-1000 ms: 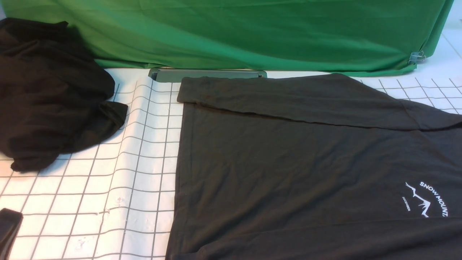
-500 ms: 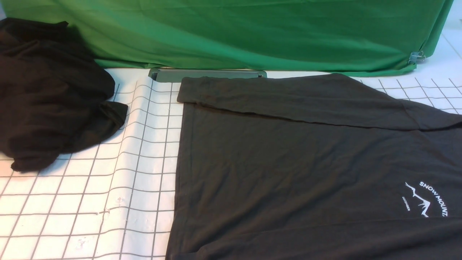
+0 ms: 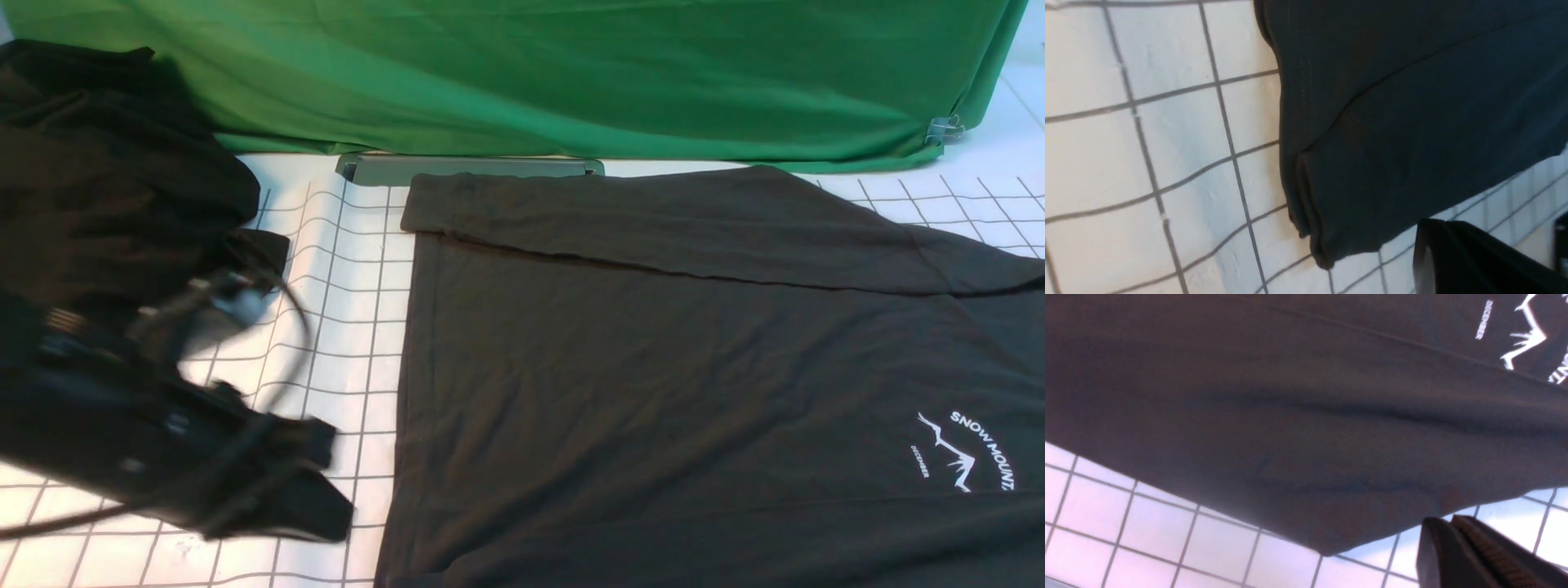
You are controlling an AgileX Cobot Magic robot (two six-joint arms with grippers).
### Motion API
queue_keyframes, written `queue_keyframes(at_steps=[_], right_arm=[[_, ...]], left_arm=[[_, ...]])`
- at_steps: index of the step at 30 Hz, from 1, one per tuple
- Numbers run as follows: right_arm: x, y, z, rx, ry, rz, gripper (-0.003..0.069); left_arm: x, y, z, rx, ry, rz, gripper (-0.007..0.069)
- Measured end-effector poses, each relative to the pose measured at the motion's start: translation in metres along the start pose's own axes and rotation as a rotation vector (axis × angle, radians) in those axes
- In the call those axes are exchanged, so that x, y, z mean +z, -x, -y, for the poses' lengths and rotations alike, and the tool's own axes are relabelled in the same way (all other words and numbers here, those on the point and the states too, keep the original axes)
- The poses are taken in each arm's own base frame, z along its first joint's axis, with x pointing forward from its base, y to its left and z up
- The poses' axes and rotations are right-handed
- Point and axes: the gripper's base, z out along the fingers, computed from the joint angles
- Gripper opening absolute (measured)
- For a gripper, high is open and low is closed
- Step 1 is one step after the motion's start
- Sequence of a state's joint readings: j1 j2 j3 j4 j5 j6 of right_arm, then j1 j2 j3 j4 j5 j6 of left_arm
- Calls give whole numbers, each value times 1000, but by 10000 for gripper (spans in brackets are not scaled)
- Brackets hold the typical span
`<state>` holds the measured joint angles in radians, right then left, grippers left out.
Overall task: Fold a long-sleeved shirt over a white checkered tablecloth.
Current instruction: 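Grasp the left edge of the dark T-shirt lying flat on the table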
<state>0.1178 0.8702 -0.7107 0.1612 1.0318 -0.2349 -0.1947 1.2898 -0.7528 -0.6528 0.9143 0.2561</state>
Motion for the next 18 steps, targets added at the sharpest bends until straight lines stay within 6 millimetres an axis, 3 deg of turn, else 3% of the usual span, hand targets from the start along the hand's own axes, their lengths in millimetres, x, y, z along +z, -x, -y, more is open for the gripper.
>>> queue_keyframes(at_steps=[1,2,7,18], right_arm=[[1,1,0,1,-2,6,26],[1,1,0,1,-2,9,27],[1,3,1,5,-6,27,43],[1,5,1,5,-12,50,61]], left_arm=[[15,0,5,41,45,-22,30],[17,0,6,47,50,-26,35],[63,-2,18,140,127,-90,138],[98,3,6,118,180,-123,333]])
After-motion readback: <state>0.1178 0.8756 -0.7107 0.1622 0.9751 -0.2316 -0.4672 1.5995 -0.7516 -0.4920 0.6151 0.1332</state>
